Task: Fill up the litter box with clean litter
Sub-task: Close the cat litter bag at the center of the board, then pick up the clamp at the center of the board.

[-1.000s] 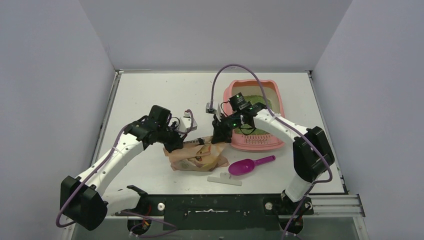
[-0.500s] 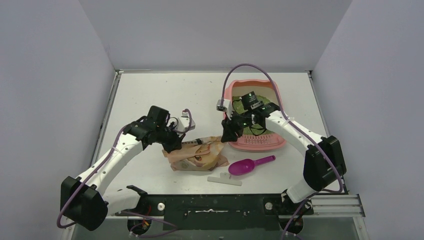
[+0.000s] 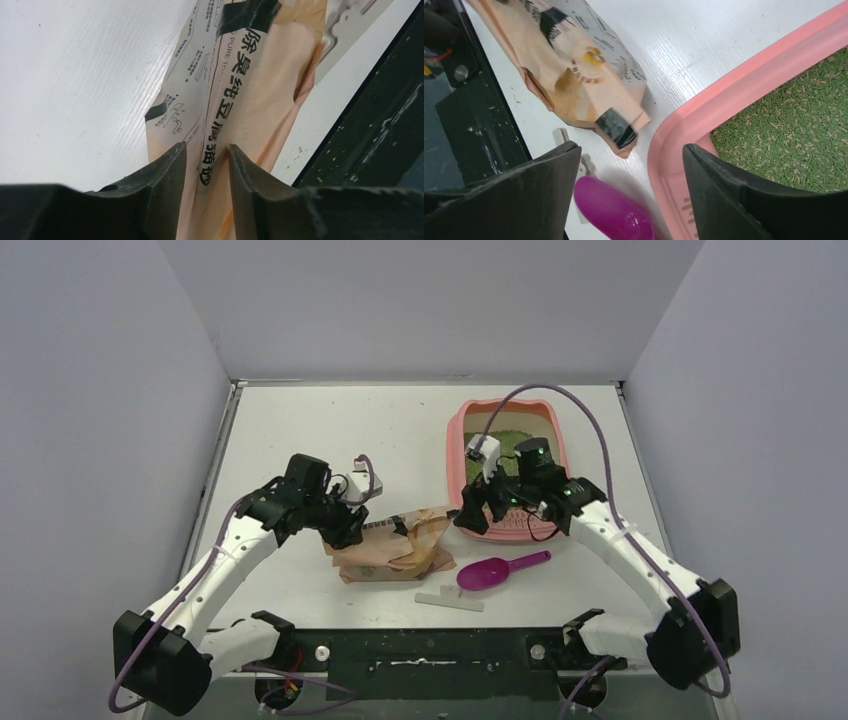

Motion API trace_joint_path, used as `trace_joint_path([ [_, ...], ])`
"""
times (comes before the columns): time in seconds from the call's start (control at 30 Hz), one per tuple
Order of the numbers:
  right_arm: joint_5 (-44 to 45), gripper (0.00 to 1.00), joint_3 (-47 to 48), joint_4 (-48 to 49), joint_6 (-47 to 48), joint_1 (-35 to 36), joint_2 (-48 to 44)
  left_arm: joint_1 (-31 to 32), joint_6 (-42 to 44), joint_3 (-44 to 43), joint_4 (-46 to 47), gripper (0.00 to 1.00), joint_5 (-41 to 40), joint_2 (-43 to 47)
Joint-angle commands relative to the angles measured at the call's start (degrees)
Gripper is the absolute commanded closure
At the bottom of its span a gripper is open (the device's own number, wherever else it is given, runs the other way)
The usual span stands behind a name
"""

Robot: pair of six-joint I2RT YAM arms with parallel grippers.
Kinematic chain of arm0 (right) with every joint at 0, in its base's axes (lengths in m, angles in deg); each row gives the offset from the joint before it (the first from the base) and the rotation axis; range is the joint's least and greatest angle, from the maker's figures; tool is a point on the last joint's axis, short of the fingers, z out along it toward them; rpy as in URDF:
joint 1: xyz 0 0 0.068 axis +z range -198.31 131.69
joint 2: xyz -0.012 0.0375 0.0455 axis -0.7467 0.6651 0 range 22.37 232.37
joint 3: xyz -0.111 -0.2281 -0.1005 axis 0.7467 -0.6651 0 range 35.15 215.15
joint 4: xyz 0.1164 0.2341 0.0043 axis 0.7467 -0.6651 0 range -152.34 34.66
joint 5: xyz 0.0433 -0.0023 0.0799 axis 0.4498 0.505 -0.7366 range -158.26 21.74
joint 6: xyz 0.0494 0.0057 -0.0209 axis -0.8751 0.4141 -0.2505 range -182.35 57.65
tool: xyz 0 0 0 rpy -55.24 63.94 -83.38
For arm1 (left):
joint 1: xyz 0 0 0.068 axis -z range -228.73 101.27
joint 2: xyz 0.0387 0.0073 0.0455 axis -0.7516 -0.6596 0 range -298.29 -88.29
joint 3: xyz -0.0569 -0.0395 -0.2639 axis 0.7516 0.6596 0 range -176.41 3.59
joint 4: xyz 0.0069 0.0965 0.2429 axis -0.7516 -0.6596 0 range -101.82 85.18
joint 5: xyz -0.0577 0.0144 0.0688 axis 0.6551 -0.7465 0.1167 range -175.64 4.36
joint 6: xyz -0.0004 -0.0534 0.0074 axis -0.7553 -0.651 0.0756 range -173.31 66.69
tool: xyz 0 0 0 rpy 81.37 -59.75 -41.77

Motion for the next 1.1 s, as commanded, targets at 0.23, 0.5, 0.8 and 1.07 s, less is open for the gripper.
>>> trace_joint_path([
  [0.23,4.85,0.20,-23.49,25.90,-10.21,16.73,-20.09,-0.73,-10.38,-3.26,8.05,0.35,-4.94,11.25],
  [0.5,15.70,0.27,-22.85,20.75,-8.29,28.88,-12.82,-0.71,-13.76,-3.36,6.98,0.29,-10.27,18.83],
  [0.8,22.73,0.25,-22.70,21.50,-8.07,30.98,-4.20,-0.78,-14.87,-2.39,5.64,0.29,-11.76,21.80],
  [1.07,21.13,0.27,-21.07,20.23,-6.13,30.88,0.71,-0.82,-14.27,-2.75,4.19,0.29,-12.27,21.02],
])
